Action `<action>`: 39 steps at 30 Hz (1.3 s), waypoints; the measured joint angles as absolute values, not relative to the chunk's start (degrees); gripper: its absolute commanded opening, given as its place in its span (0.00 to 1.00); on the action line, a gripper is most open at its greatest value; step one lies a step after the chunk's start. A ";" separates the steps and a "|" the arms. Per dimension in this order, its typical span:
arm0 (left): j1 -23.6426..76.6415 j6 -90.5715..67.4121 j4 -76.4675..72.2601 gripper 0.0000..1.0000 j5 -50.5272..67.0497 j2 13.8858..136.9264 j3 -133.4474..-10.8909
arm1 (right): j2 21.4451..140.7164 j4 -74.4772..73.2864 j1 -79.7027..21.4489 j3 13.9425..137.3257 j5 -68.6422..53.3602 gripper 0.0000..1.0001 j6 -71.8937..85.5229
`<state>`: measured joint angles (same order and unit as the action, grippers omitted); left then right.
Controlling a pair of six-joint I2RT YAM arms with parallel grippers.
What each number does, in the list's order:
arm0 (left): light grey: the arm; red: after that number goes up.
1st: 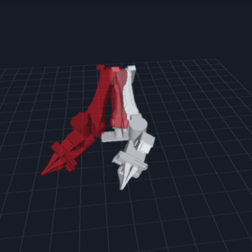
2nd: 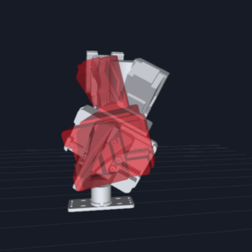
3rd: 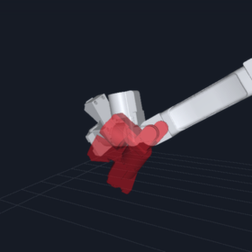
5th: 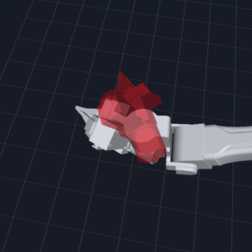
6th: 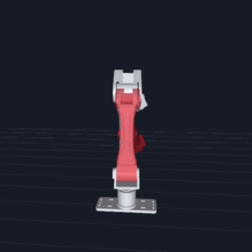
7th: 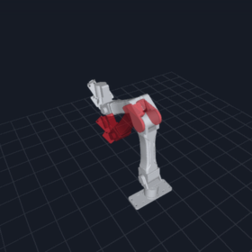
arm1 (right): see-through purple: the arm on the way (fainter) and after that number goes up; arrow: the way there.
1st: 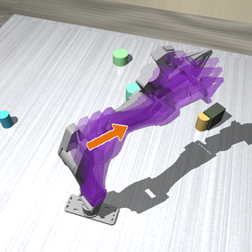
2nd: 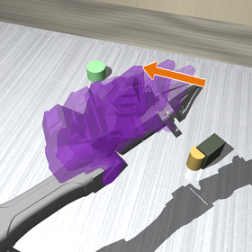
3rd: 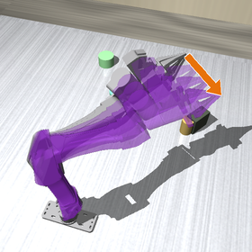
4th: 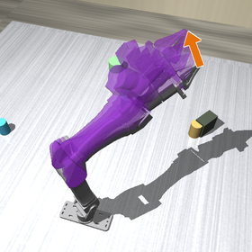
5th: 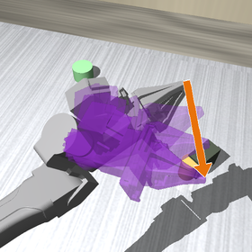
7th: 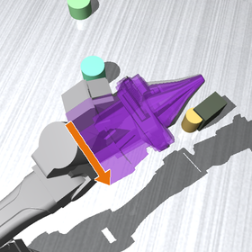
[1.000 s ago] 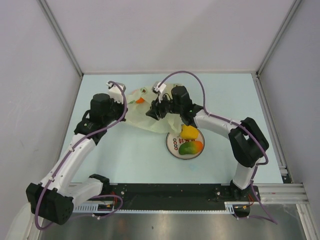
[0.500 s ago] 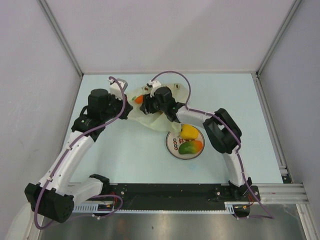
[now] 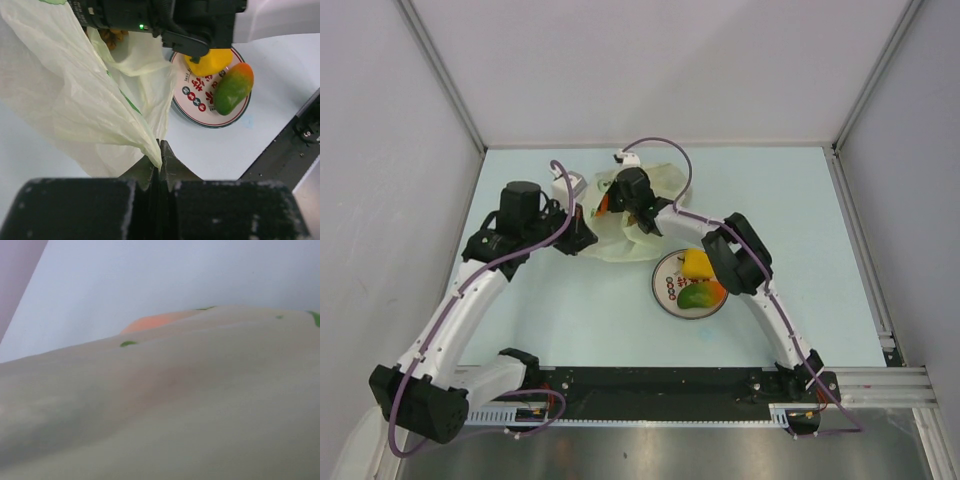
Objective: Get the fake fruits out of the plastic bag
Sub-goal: Take out the fake fruit from the plastic bag.
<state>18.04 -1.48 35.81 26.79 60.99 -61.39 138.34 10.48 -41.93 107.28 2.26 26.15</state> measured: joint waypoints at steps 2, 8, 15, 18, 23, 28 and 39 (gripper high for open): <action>18.04 -1.48 36.64 0.00 27.57 61.52 -61.82 | 140.00 10.37 -41.91 108.49 2.90 1.00 27.40; 18.04 -1.48 38.44 0.00 30.30 63.07 -62.72 | 144.49 9.93 -42.04 111.74 3.53 1.00 31.68; 18.04 -1.43 40.21 0.00 30.85 63.61 -62.72 | 148.59 11.53 -42.37 116.81 3.64 1.00 35.33; 18.04 -0.97 41.19 0.00 30.61 64.23 -62.81 | 150.02 12.71 -42.41 118.43 3.62 0.99 36.95; 18.04 0.51 42.76 0.00 29.82 64.49 -63.33 | 152.90 14.31 -42.41 122.08 3.40 0.87 37.87; 18.04 1.10 43.18 0.00 28.56 65.01 -64.62 | 153.12 14.50 -42.28 122.13 2.92 0.88 37.95; 18.04 3.14 42.50 0.00 21.32 65.67 -64.64 | 152.99 18.22 -40.51 119.94 -2.87 0.63 35.09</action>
